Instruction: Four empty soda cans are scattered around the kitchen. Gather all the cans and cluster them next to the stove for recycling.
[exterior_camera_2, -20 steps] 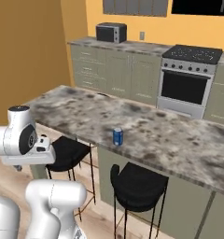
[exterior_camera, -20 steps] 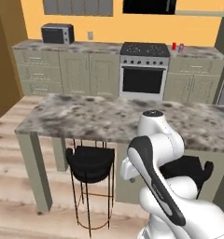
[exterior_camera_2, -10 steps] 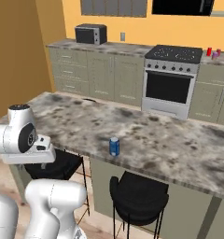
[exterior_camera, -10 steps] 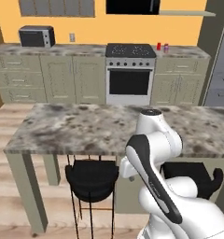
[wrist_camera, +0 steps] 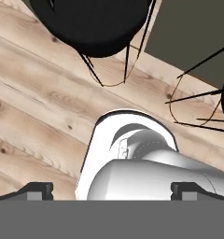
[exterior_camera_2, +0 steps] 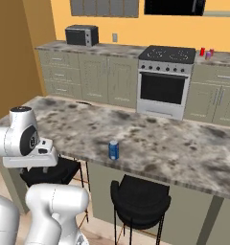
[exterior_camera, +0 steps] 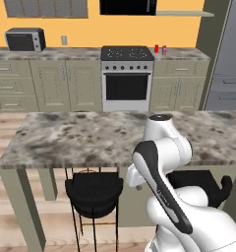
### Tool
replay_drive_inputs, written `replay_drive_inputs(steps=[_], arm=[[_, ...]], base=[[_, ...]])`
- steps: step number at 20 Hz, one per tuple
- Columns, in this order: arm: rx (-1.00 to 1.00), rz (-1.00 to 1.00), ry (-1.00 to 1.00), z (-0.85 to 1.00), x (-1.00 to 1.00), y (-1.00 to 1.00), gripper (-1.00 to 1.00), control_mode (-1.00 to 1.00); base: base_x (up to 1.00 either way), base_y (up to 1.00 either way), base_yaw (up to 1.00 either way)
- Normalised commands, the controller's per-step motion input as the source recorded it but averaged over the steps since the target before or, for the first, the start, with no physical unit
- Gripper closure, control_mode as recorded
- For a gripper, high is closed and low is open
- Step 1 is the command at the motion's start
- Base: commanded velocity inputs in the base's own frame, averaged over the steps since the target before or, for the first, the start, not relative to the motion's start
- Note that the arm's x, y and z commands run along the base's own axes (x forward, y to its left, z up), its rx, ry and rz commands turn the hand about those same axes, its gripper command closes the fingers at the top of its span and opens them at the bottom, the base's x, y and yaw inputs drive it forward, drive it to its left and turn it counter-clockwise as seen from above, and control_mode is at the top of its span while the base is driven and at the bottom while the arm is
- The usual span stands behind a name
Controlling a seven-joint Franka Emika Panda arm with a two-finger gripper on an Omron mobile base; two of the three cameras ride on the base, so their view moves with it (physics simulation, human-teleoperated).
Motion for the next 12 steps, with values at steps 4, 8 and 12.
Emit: replay_drive_inputs(steps=[4,8,12], arm=[[0.0,0.0,0.0,0.0,0.0,0.0,-1.0,1.0],[0.0,0.0,0.0,0.0,0.0,0.0,-1.0,1.0],[0.0,0.0,0.0,0.0,0.0,0.0,-1.0,1.0]], base=[[0.0,0.0,0.0],[0.0,0.0,0.0],[0.0,0.0,0.0]])
